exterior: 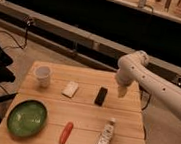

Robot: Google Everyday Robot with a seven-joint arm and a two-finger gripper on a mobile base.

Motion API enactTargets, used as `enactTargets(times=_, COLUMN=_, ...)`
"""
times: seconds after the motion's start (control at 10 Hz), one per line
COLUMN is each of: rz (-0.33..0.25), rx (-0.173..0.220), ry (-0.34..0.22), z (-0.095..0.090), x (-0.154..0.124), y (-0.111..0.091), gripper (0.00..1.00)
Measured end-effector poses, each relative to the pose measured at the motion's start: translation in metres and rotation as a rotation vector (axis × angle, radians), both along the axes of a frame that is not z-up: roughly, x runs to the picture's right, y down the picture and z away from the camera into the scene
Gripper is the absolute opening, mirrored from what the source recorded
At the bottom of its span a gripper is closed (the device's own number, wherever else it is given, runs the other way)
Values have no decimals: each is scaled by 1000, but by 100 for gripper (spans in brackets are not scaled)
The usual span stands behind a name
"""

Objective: Push the eraser across the table

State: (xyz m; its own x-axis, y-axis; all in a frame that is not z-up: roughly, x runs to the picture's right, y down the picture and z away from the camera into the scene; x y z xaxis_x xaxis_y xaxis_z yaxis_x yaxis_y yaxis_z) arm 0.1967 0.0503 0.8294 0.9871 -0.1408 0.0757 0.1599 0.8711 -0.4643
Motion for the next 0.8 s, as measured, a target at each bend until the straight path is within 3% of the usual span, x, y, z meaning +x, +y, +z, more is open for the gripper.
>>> enactTargets(times=0.6, rz=-23, rx=-6, ry=-17, z=7, x=-4, y=3, gripper=70)
enactTargets(times=0.8, rz=-31, rx=-9, ry=-22, z=10, x=-5, y=5, gripper=52)
